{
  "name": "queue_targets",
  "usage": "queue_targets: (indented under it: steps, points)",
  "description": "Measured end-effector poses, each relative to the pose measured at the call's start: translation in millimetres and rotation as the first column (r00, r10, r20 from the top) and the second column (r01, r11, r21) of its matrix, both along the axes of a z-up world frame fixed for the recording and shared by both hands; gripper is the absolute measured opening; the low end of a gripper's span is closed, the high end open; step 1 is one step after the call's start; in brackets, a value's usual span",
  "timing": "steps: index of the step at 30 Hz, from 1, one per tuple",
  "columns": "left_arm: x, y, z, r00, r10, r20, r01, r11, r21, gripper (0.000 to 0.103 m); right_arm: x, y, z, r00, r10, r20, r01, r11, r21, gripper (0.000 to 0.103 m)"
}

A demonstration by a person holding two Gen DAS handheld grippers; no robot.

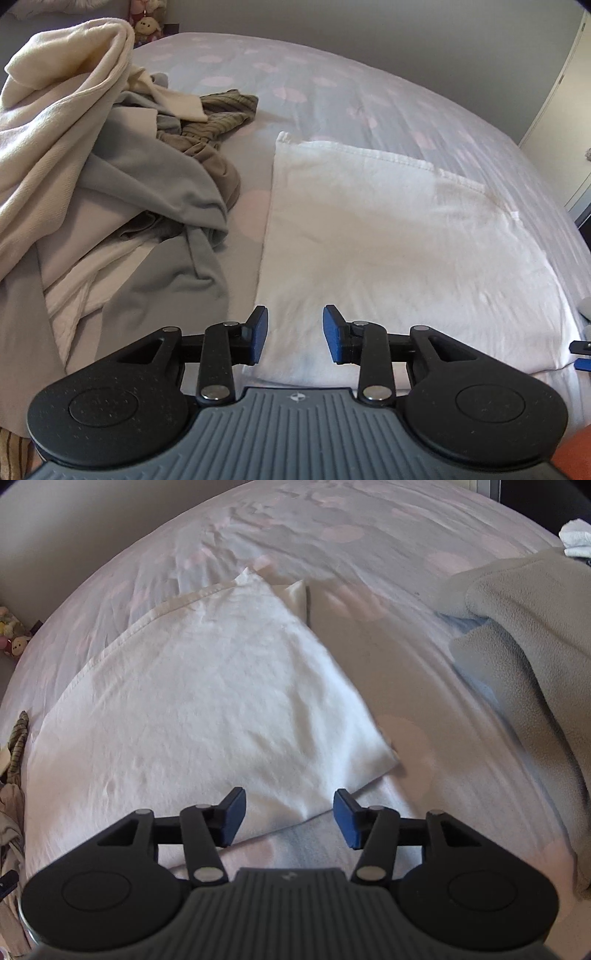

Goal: Fold clothes

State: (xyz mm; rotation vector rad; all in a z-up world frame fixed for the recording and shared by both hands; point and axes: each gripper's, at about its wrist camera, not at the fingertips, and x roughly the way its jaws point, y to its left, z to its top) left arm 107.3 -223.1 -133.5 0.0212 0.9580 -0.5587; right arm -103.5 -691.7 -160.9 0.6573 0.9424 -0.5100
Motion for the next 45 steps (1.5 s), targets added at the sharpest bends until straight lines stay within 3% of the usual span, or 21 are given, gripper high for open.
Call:
queue_targets:
  steps: [2,5,14,21,27,38,41,43,45]
  points:
    - [1.2,-6.5,1.9,1.0,-0.023,0.01,0.023,1.0,-0.004,0.032,0.3,-4.9,-2.5,1.0,-0.016,0.024,0.015,0.999,0.03,0.056]
    - [6.1,-19.4,5.8,0.998,-0.064,0.023,0.064,0.998,0.012,0.042,1.1,-7.5,-0.8,0.996,-0.009,0.091,0.006,0.999,0.036,0.056]
    - [55.6,-60.0,6.8,0.989,-0.144,0.038,0.143,0.989,0.037,0.044,15.7,-27.0,-4.8,0.982,-0.031,0.189,0.016,0.996,0.082,0.056]
    - [81.0,-69.6,-26.7,0.989,-0.148,-0.021,0.149,0.986,0.071,0.045,52.7,-55.3,13.4,0.987,0.082,0.139,-0.076,0.996,-0.042,0.056]
    - [88.5,-74.1,-32.5,0.987,-0.159,-0.017,0.16,0.983,0.087,0.045,93.2,-99.0,14.6,0.99,0.125,0.063,-0.117,0.987,-0.108,0.057]
    - [110.3,-65.2,-35.2,0.995,-0.092,-0.032,0.093,0.994,0.057,0.045,140.5,-136.2,-33.2,0.991,0.117,0.066,-0.116,0.993,-0.012,0.058]
    - [113.8,-63.2,-36.2,0.996,-0.079,-0.041,0.082,0.995,0.055,0.045,141.2,-130.7,-36.7,0.987,0.134,0.083,-0.132,0.991,-0.028,0.044]
    - [114.7,-62.3,-36.0,0.996,-0.074,-0.046,0.077,0.996,0.052,0.045,141.8,-126.0,-36.0,0.983,0.155,0.093,-0.155,0.988,-0.012,0.017]
    - [115.3,-61.4,-34.6,0.997,-0.067,-0.046,0.069,0.996,0.053,0.045,144.4,-118.6,-32.1,0.98,0.182,0.08,-0.182,0.983,-0.01,0.009]
